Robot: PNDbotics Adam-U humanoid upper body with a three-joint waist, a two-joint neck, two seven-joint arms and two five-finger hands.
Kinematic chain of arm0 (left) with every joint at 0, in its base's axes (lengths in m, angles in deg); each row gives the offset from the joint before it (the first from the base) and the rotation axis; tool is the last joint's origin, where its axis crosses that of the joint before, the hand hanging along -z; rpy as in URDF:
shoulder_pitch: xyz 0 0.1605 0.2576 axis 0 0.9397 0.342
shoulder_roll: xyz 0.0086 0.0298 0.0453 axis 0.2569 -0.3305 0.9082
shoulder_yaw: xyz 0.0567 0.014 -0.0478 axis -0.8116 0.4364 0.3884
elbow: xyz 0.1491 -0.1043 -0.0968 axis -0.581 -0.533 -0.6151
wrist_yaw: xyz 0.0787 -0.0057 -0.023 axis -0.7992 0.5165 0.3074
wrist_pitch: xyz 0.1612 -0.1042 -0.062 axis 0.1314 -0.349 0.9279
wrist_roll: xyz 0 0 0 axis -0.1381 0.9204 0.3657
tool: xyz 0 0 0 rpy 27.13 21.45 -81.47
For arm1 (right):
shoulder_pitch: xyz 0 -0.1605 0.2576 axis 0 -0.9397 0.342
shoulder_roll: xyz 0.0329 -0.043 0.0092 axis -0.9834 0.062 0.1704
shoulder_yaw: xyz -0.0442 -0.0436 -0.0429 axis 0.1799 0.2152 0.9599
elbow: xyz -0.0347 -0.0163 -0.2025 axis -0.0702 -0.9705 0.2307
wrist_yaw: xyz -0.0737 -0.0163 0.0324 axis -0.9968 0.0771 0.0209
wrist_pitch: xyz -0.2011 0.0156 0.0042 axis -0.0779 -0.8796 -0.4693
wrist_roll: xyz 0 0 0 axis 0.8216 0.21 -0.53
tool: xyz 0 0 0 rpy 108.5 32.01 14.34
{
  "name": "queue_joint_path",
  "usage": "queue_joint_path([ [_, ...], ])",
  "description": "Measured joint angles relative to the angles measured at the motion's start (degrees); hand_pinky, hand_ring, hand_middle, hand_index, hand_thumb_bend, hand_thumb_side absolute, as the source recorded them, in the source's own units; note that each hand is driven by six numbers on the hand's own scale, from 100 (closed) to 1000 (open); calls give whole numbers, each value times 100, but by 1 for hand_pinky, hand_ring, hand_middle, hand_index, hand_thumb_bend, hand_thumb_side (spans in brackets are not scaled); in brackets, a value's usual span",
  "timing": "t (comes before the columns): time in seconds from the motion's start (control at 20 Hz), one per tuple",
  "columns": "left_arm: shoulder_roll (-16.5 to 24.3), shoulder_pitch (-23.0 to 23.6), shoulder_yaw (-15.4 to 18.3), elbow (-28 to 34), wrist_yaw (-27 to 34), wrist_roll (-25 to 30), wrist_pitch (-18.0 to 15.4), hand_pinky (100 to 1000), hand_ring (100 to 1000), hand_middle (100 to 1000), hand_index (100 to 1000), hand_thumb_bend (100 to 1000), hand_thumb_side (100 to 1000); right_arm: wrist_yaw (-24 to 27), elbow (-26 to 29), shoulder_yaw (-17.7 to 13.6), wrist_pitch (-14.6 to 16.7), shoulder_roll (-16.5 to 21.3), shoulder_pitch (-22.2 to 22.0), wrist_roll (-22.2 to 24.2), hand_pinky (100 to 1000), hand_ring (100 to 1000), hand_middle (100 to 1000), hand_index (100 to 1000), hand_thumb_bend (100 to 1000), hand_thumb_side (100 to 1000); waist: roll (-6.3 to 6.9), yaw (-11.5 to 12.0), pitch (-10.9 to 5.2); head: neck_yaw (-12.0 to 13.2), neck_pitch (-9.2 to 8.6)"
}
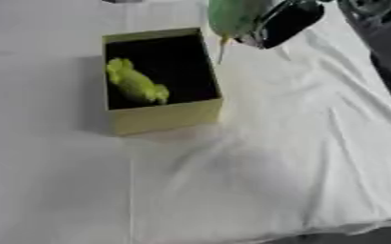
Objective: Pick up objects on the table and place them in the box.
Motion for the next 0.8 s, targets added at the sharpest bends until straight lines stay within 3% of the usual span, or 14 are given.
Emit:
queue_joint_path([
  [0.4, -28, -34, -2, 0, 9, 16, -9, 548, 495, 611, 722, 165, 733, -506, -262, 444, -30, -792, 316, 231, 672, 652, 535, 709, 100, 100, -11, 83, 1, -11, 0],
  [0.8, -53, -39, -5, 0, 26, 28, -1, 548, 494, 612, 722, 166, 735, -976, -715, 771, 141, -1375, 424, 314, 672, 658, 544, 709, 100, 100, -41, 156, 40, -49, -2],
])
